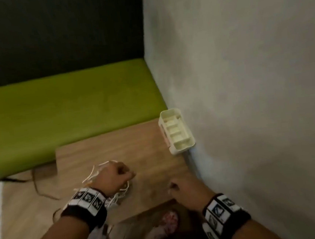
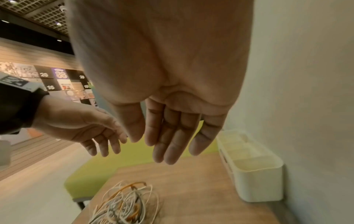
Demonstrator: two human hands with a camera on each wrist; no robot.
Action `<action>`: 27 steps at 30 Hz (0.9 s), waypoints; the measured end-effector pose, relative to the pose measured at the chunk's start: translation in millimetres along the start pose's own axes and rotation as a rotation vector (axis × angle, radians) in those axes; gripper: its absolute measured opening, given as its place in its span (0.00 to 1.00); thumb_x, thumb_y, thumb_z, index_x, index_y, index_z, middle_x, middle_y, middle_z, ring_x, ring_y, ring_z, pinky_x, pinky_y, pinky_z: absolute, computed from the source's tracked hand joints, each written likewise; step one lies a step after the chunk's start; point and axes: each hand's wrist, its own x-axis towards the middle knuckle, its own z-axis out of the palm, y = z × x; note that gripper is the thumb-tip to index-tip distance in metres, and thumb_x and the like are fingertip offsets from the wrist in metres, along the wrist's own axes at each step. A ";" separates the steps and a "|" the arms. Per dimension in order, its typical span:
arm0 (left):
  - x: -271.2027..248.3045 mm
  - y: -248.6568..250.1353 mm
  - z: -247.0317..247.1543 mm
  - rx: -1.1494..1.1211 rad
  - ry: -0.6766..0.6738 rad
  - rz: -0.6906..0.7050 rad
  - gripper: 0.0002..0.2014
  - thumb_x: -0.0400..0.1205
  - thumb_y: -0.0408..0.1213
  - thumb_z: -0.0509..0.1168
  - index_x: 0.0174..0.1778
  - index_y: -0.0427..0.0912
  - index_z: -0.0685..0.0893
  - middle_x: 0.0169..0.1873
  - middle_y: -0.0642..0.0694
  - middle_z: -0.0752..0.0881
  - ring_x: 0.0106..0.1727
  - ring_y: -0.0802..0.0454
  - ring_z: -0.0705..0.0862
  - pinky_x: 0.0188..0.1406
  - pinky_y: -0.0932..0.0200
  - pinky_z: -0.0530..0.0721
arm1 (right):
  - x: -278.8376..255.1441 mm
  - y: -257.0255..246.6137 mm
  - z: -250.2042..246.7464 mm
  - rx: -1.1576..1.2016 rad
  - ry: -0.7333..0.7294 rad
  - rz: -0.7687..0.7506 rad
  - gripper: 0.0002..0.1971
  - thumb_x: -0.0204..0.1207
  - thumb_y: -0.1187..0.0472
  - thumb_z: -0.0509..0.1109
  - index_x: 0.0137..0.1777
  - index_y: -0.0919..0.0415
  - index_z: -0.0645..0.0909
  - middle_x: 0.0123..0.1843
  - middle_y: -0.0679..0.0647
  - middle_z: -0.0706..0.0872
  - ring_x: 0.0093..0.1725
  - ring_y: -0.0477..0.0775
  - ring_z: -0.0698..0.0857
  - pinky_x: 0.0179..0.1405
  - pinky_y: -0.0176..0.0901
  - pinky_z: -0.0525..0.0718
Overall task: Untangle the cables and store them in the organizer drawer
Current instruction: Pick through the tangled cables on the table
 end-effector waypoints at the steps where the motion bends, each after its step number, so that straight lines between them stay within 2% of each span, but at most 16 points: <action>1: 2.8 -24.8 2.3 0.015 0.009 -0.029 0.14 0.74 0.56 0.72 0.36 0.49 0.84 0.34 0.50 0.87 0.39 0.50 0.86 0.42 0.54 0.83 | 18.2 -4.4 12.0 -0.005 -0.020 -0.017 0.09 0.80 0.48 0.64 0.52 0.50 0.81 0.53 0.51 0.88 0.54 0.55 0.85 0.56 0.51 0.84; 4: 8.7 -88.6 8.9 0.190 0.005 -0.147 0.13 0.76 0.57 0.70 0.44 0.51 0.84 0.43 0.46 0.88 0.48 0.44 0.86 0.45 0.55 0.80 | 62.7 -18.4 44.2 -0.127 -0.063 -0.067 0.09 0.83 0.52 0.63 0.55 0.55 0.81 0.55 0.55 0.87 0.55 0.59 0.84 0.51 0.46 0.80; 6: 12.9 -127.9 20.6 0.207 0.027 -0.137 0.14 0.77 0.56 0.70 0.48 0.49 0.85 0.45 0.45 0.89 0.50 0.44 0.86 0.45 0.56 0.80 | 92.7 -27.0 72.2 -0.273 -0.070 -0.134 0.10 0.84 0.53 0.61 0.57 0.55 0.81 0.57 0.55 0.86 0.57 0.59 0.82 0.48 0.45 0.76; 10: 27.6 -183.1 45.3 0.167 0.158 -0.113 0.13 0.77 0.58 0.69 0.47 0.54 0.86 0.40 0.50 0.89 0.44 0.48 0.86 0.45 0.51 0.85 | 152.8 -27.8 123.7 -0.383 0.021 -0.230 0.12 0.84 0.52 0.60 0.59 0.54 0.81 0.59 0.54 0.85 0.58 0.58 0.82 0.51 0.45 0.77; 12: 30.1 -200.3 56.2 0.133 0.225 -0.089 0.11 0.77 0.58 0.69 0.45 0.56 0.84 0.37 0.53 0.88 0.41 0.51 0.86 0.42 0.52 0.85 | 172.8 -27.7 144.9 -0.366 0.127 -0.310 0.11 0.83 0.52 0.63 0.59 0.54 0.82 0.58 0.52 0.85 0.58 0.57 0.82 0.49 0.44 0.76; 14: 30.1 -214.4 66.5 0.093 0.294 -0.070 0.11 0.77 0.58 0.69 0.46 0.56 0.85 0.37 0.55 0.88 0.39 0.54 0.85 0.39 0.55 0.82 | 190.3 -24.6 161.8 -0.300 0.208 -0.401 0.14 0.82 0.51 0.67 0.64 0.53 0.81 0.60 0.50 0.84 0.59 0.55 0.82 0.50 0.42 0.76; 16: 26.5 -224.5 76.9 0.067 0.333 -0.058 0.11 0.79 0.57 0.69 0.48 0.54 0.85 0.37 0.56 0.87 0.38 0.58 0.84 0.35 0.59 0.78 | 203.8 -22.0 174.9 -0.238 0.128 -0.433 0.22 0.80 0.47 0.69 0.73 0.49 0.76 0.68 0.47 0.79 0.65 0.50 0.78 0.59 0.43 0.77; 18: 19.7 -231.6 87.5 0.038 0.341 -0.042 0.12 0.79 0.54 0.69 0.53 0.53 0.85 0.38 0.56 0.87 0.36 0.61 0.84 0.33 0.60 0.77 | 210.4 -18.3 185.4 -0.232 0.036 -0.425 0.26 0.79 0.45 0.70 0.76 0.47 0.73 0.73 0.47 0.73 0.71 0.50 0.75 0.69 0.49 0.76; 19: 14.2 -233.2 92.9 0.034 0.338 -0.031 0.13 0.79 0.54 0.70 0.55 0.53 0.84 0.40 0.56 0.87 0.36 0.60 0.84 0.34 0.60 0.78 | 211.4 -15.3 190.5 -0.251 0.039 -0.424 0.26 0.79 0.45 0.70 0.76 0.46 0.74 0.74 0.47 0.72 0.71 0.51 0.74 0.71 0.52 0.76; 22: -5.6 -237.9 107.0 0.029 0.336 -0.002 0.15 0.79 0.52 0.70 0.59 0.51 0.83 0.43 0.56 0.87 0.37 0.58 0.86 0.38 0.57 0.81 | 203.0 -5.3 198.2 -0.291 0.143 -0.418 0.19 0.80 0.47 0.70 0.70 0.45 0.78 0.70 0.46 0.74 0.68 0.52 0.77 0.65 0.49 0.78; 25: -22.5 -241.4 113.3 0.010 0.356 0.005 0.17 0.79 0.51 0.71 0.60 0.49 0.83 0.43 0.56 0.88 0.41 0.56 0.87 0.46 0.53 0.86 | 188.8 -1.4 198.4 -0.281 0.184 -0.394 0.22 0.80 0.48 0.70 0.74 0.45 0.75 0.72 0.47 0.75 0.67 0.52 0.78 0.64 0.48 0.78; 27: -32.6 -242.9 118.8 0.031 0.369 0.011 0.17 0.79 0.52 0.71 0.61 0.51 0.83 0.44 0.57 0.88 0.44 0.56 0.86 0.45 0.55 0.83 | 176.3 -1.8 200.9 -0.259 0.216 -0.396 0.23 0.80 0.48 0.69 0.75 0.46 0.75 0.72 0.49 0.76 0.63 0.52 0.80 0.60 0.45 0.78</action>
